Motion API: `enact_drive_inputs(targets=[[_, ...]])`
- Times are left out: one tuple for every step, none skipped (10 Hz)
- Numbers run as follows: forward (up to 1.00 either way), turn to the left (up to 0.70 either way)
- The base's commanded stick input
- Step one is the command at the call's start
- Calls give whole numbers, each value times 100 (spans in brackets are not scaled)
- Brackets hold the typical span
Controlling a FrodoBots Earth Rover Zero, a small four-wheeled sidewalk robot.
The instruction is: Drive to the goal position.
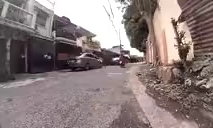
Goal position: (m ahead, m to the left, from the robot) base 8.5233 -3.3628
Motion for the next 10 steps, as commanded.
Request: enact_drive_inputs(targets=[[70,1],[70,1],[70,1],[70,1],[70,1],[70,1],[70,1],[70,1],[70,1],[70,1]])
